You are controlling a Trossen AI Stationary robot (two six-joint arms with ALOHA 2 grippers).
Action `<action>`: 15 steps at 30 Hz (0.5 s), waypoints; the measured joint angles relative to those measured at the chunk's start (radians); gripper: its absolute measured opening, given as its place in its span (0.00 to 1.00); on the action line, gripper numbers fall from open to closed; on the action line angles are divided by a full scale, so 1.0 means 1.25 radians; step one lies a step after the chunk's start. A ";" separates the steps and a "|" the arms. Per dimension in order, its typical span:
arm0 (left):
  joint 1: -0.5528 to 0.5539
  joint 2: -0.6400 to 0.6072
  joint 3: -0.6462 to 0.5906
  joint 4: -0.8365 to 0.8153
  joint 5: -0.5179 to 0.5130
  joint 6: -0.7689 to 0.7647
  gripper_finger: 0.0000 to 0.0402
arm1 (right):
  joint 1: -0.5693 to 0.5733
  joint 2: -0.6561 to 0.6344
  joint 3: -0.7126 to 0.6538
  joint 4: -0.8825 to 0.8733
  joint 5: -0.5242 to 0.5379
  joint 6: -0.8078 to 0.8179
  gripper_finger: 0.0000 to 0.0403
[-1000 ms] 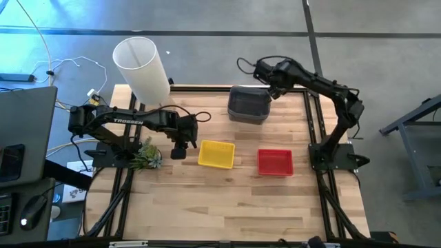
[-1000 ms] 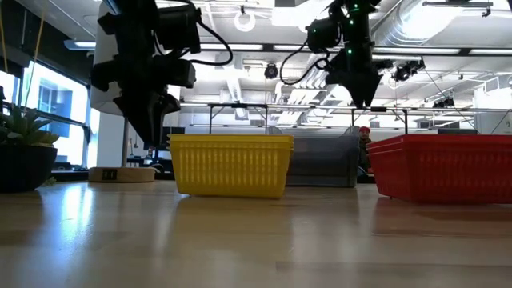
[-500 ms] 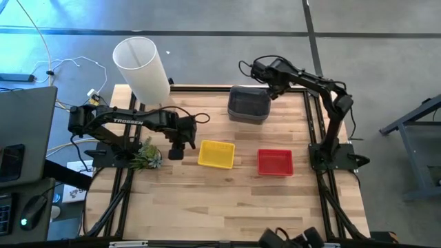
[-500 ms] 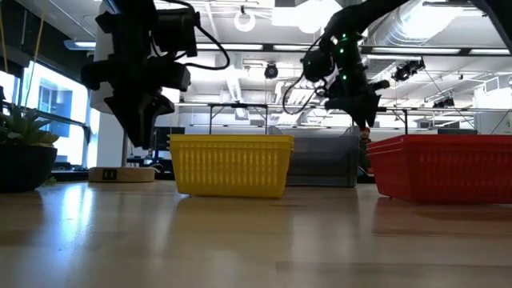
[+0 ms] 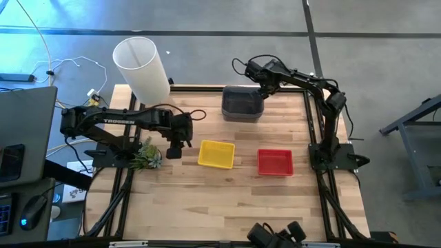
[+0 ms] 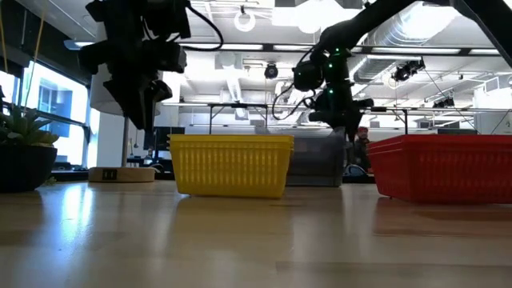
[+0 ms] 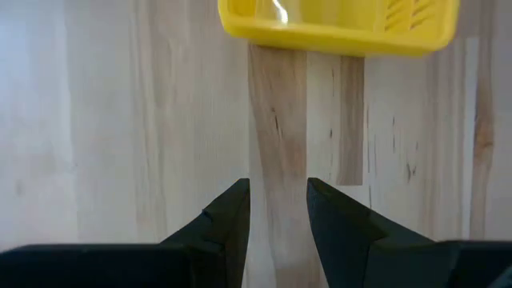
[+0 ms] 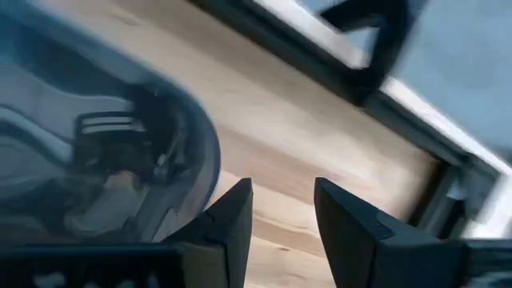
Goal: Stack baskets by color
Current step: Move the stacked black bin to the top center of the table
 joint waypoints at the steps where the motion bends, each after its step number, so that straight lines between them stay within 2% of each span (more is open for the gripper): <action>1: 0.000 -0.006 0.000 0.002 0.000 0.000 0.28 | 0.003 0.001 0.000 0.011 -0.011 -0.001 0.31; 7: 0.000 -0.027 0.000 0.003 0.000 0.006 0.28 | 0.032 0.021 -0.003 0.050 -0.097 -0.018 0.31; 15: 0.000 -0.029 0.000 0.004 0.001 0.023 0.28 | 0.069 0.048 -0.002 0.133 -0.130 -0.031 0.31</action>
